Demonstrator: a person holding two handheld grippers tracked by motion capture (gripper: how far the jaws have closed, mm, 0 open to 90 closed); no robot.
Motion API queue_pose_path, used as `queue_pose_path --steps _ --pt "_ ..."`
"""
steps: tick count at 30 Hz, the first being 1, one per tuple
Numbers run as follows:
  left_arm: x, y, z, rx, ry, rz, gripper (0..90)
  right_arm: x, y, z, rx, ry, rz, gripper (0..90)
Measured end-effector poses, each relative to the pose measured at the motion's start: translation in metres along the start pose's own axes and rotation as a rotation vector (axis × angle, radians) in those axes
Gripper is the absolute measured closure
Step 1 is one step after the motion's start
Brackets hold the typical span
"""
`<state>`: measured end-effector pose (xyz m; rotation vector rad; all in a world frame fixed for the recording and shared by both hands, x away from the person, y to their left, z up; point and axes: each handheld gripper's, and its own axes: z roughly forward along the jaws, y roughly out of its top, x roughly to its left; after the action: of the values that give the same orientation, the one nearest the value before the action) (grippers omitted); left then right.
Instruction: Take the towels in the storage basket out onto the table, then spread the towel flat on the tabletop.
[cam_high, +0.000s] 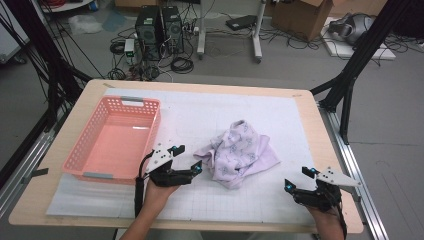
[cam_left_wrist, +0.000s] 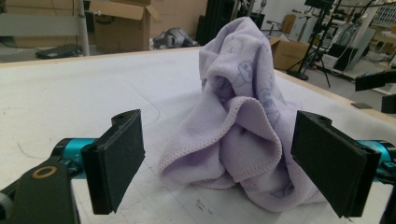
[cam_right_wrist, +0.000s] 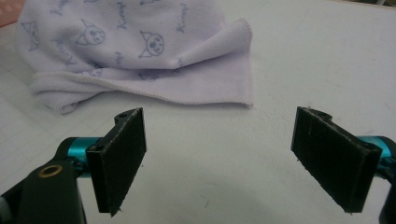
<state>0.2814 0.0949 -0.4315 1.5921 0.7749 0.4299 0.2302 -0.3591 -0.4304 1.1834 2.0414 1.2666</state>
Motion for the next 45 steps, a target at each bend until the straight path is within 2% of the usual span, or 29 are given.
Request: queue_pose_path --steps 4,12,16,19,23,28,30,33,35,39,40,44,45 --pt "0.002 -0.002 0.0 0.016 0.007 0.0 18.3 0.0 0.0 0.0 0.008 -0.002 -0.002 16.9" --pt "0.003 -0.004 0.002 0.04 -0.012 0.014 23.2 0.001 -0.001 0.003 0.018 0.005 0.0 16.9" --pt "0.004 -0.005 0.002 0.042 -0.021 0.005 24.6 0.004 0.001 0.007 0.025 0.007 -0.008 16.9" --pt "0.005 -0.006 0.002 0.047 -0.039 -0.001 31.5 0.004 0.002 0.013 0.033 0.002 -0.013 16.9" --pt "0.005 -0.007 0.003 0.059 -0.038 -0.008 32.0 0.006 0.005 0.021 0.045 0.007 -0.014 16.9" --pt "0.005 -0.008 0.004 0.073 -0.038 -0.008 33.1 0.012 0.016 0.041 0.09 0.028 -0.056 17.7" --pt "0.005 -0.009 0.005 0.079 -0.04 -0.007 33.9 0.013 0.022 0.052 0.121 0.036 -0.071 22.4" --pt "0.004 -0.01 0.006 0.096 -0.038 0.004 38.1 0.015 0.031 0.071 0.141 0.038 -0.072 25.4" --pt "0.004 -0.01 0.007 0.108 -0.042 0.006 39.7 0.016 0.035 0.083 0.158 0.047 -0.074 30.5" --pt "0.004 -0.011 0.008 0.124 -0.048 0.008 41.8 0.02 0.036 0.104 0.266 0.048 -0.117 43.6" --pt "0.004 -0.011 0.008 0.126 -0.047 0.007 41.9 0.02 0.036 0.104 0.264 0.051 -0.112 46.9" --pt "0.004 -0.012 0.01 0.138 -0.046 0.007 41.6 0.02 0.036 0.098 0.28 0.074 -0.11 80.6" --pt "0.004 -0.012 0.01 0.142 -0.044 0.007 41.2 0.02 0.035 0.095 0.288 0.078 -0.115 84.9"
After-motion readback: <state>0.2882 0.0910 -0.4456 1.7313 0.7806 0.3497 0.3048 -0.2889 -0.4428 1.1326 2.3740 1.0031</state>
